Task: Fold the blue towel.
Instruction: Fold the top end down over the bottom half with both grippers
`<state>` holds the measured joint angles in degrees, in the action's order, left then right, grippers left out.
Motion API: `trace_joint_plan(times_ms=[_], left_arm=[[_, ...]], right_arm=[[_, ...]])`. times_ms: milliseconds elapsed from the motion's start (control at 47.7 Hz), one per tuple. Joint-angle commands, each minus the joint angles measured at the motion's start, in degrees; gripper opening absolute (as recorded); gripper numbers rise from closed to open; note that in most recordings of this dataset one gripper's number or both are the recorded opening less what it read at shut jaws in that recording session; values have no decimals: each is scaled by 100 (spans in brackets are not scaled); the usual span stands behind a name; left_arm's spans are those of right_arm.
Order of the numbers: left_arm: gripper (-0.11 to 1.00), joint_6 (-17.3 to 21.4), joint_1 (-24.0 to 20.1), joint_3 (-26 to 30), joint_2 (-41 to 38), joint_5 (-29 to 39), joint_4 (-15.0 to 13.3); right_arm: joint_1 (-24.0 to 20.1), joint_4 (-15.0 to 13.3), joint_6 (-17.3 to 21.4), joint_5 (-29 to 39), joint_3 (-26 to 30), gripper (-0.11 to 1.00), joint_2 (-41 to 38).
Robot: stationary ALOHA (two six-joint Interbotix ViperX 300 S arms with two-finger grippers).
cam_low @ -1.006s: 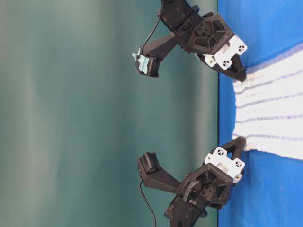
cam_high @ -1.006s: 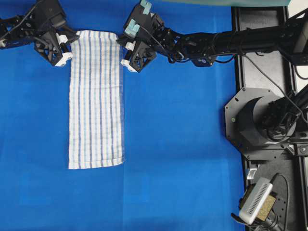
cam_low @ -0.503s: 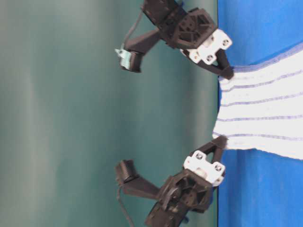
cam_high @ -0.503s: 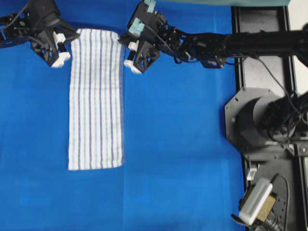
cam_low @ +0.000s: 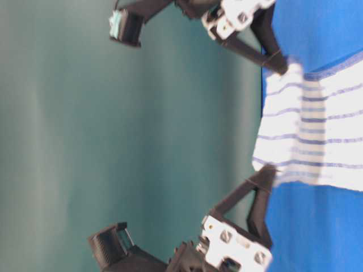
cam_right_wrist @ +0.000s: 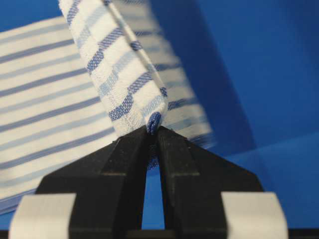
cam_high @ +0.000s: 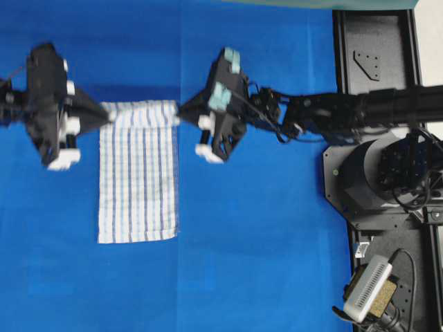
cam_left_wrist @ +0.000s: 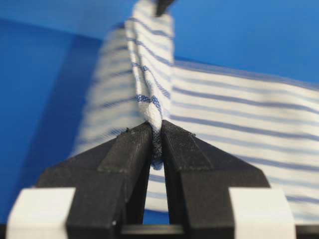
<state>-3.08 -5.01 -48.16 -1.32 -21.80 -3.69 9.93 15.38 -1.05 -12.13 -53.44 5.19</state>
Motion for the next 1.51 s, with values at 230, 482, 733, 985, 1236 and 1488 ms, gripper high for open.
trace_joint_plan(times_ms=[230,482,733,985,1236,1488], left_arm=[[5,-642,1274,114,35,-53,-26],[5,-756,1881,404,-246,-44,-26],[4,-756,1934,510,-527,-26,-26],[5,-747,1925,431,-527,-26,-26],[5,-756,1916,466,-571,-26,-26],[59,-738,1705,387,-396,149,-26]], right_arm=[[-1160,861,0,-70,-44,18,149],[-1819,1283,0,-44,-44,18,105],[-2004,1292,0,-44,35,18,9],[-2048,1301,0,-44,132,18,-193],[-2065,1318,0,18,193,18,-272],[-2083,1327,-44,53,290,62,-211]])
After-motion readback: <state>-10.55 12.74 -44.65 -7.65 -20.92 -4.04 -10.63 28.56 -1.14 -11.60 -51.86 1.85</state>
